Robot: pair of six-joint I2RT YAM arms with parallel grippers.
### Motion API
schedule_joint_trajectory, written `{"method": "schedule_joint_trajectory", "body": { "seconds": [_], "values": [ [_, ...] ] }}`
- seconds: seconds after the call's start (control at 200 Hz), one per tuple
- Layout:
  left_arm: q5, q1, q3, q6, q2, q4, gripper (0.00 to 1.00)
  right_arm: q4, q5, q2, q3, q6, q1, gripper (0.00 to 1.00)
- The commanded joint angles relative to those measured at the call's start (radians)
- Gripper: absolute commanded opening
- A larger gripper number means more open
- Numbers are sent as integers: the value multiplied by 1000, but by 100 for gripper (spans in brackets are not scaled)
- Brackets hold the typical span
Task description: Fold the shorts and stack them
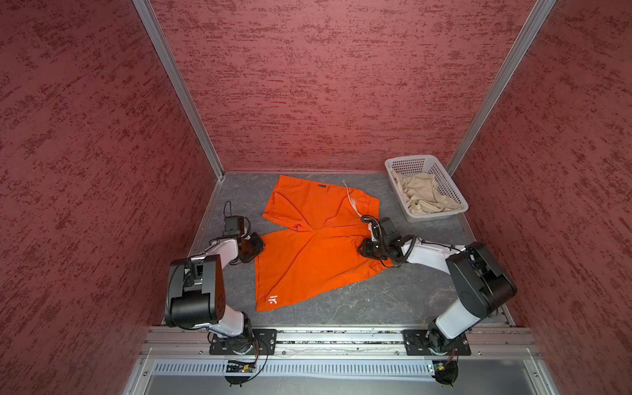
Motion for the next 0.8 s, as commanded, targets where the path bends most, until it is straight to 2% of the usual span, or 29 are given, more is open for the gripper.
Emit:
{"method": "schedule_joint_trajectory", "body": {
  "seconds": [0.0,0.21,0.291,0.396,0.596,0.797],
  "values": [
    [34,5,47,7,-16,53,0,-46,38,-17,-53,48,-9,38],
    [15,25,120,45,-4,42,0,-43,58,-61,-95,78,-18,38],
    [13,46,130,62,11,26,20,-12,35,-71,-107,74,-18,41],
    [17,64,119,81,12,23,34,-2,17,-59,-98,70,-18,43],
    [64,68,83,83,16,35,42,1,2,-38,-79,63,-18,44],
    [92,62,74,80,51,59,43,-4,1,-40,-74,57,-18,44]
  ]
}}
